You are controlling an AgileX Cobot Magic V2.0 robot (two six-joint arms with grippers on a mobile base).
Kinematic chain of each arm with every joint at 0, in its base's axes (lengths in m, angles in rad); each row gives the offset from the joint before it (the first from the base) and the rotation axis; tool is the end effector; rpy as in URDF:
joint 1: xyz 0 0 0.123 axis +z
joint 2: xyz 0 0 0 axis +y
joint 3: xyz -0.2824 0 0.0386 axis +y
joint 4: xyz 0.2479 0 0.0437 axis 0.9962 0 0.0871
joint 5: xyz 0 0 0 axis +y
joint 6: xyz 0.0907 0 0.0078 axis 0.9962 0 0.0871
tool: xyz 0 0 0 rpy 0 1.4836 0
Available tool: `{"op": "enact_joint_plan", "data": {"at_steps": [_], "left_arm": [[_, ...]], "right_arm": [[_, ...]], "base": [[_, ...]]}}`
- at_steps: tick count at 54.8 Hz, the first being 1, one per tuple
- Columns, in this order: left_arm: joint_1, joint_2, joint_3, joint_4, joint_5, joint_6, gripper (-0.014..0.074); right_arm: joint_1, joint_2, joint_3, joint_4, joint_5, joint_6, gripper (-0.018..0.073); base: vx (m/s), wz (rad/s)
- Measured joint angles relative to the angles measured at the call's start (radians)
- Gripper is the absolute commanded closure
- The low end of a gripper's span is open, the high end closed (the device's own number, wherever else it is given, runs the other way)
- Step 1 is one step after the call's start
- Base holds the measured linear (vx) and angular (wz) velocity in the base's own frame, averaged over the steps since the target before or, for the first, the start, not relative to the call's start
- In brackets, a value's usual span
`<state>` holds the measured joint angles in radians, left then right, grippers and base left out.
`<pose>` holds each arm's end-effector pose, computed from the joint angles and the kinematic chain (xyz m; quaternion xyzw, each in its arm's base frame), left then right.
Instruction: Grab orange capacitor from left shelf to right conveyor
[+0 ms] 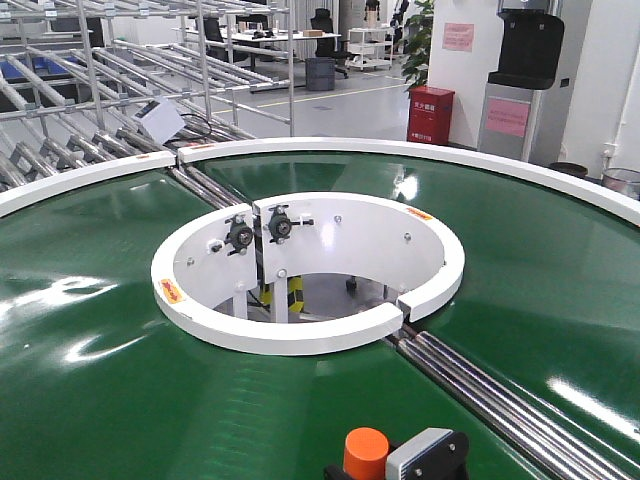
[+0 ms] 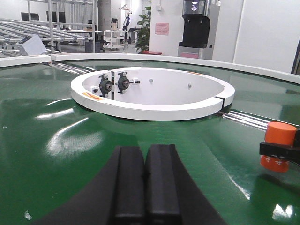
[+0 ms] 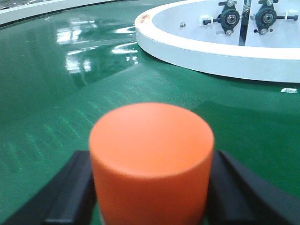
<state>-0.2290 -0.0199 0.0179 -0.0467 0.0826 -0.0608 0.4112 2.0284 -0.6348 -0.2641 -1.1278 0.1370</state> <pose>0.0542 -0.0130 0.2006 0.0442 0.7034 -0.1201 0.6992 0.2966 0.1527 0.1059 -0.2224 0.7372 0.2251 0.5970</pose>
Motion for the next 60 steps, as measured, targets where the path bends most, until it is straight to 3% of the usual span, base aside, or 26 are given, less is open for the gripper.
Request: {"op": "enact_joint_plan", "data": {"at_steps": [5,12,29,36,42,49,60], "left_arm": [[0.000,0.000,0.000,0.000,0.000,0.000,0.0603],[0.000,0.000,0.000,0.000,0.000,0.000,0.0603],[0.000,0.000,0.000,0.000,0.000,0.000,0.0603],[0.000,0.000,0.000,0.000,0.000,0.000,0.0603],[0.000,0.000,0.000,0.000,0.000,0.000,0.0603],[0.000,0.000,0.000,0.000,0.000,0.000,0.0603],[0.000,0.000,0.000,0.000,0.000,0.000,0.0603]], "right_arm": [[0.000,0.000,0.000,0.000,-0.002,0.000,-0.0143],[0.000,0.000,0.000,0.000,-0.003,0.000,-0.0148],[0.000,-0.113,0.000,0.000,-0.003,-0.016,-0.0081],[0.000,-0.274,0.000,-0.001,0.027,-0.011,0.0027],[0.000,-0.463,0.000,-0.007,0.206,0.028,0.0243],[0.000,-0.731,0.001,-0.062,0.615,0.099,0.0554],[0.000,-1.092,0.004,-0.101,1.205,0.147,0.0571]], "base": [[0.00,0.00],[0.00,0.00],[0.00,0.00],[0.00,0.00],[0.00,0.00],[0.00,0.00],[0.00,0.00]]}}
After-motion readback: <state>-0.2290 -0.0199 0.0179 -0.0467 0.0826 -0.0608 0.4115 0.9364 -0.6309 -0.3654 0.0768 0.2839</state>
